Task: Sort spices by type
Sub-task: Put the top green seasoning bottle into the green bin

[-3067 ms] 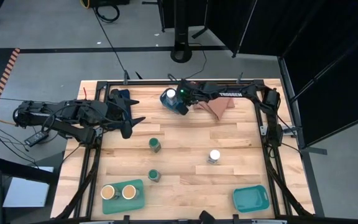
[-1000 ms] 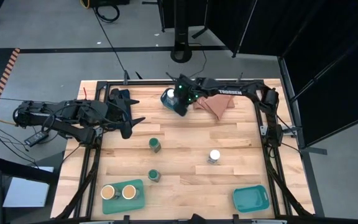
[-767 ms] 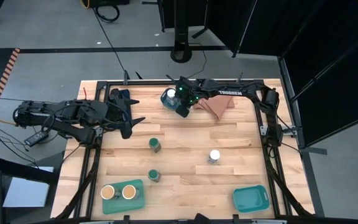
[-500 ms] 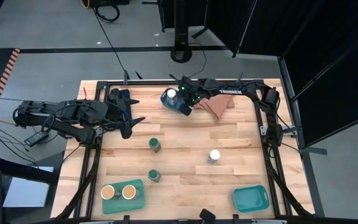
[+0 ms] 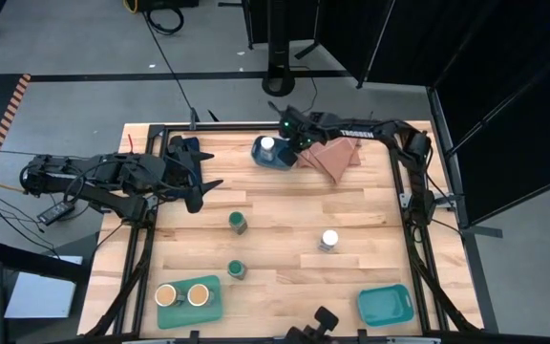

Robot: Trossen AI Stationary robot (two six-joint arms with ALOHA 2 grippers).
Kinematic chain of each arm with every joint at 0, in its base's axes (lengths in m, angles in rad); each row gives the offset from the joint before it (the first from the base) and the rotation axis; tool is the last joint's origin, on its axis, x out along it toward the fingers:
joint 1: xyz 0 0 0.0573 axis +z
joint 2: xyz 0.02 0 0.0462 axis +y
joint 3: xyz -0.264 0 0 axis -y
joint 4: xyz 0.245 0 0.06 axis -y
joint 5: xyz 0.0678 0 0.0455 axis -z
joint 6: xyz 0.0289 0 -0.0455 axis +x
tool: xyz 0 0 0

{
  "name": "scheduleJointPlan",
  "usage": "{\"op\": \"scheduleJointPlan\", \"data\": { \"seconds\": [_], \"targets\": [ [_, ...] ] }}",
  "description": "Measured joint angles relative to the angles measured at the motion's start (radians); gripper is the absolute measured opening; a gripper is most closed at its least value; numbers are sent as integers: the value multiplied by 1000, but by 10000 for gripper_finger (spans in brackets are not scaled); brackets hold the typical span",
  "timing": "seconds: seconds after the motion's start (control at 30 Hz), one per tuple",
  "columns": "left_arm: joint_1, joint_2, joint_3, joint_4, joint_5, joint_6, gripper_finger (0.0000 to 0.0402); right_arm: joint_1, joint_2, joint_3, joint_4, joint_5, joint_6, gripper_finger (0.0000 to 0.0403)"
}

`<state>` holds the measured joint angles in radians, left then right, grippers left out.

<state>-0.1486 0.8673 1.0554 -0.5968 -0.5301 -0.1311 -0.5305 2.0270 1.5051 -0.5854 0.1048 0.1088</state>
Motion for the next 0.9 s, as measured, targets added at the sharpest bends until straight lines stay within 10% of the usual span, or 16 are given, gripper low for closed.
{"op": "scheduleJointPlan", "data": {
  "seconds": [0.7,0.9],
  "targets": [
    [0,0,0,-9,0,16,351,-23,-111,0,94,-38,15,23],
    [0,0,0,-66,0,25,351,-23,-271,0,90,-294,-78,34]
  ]
}}
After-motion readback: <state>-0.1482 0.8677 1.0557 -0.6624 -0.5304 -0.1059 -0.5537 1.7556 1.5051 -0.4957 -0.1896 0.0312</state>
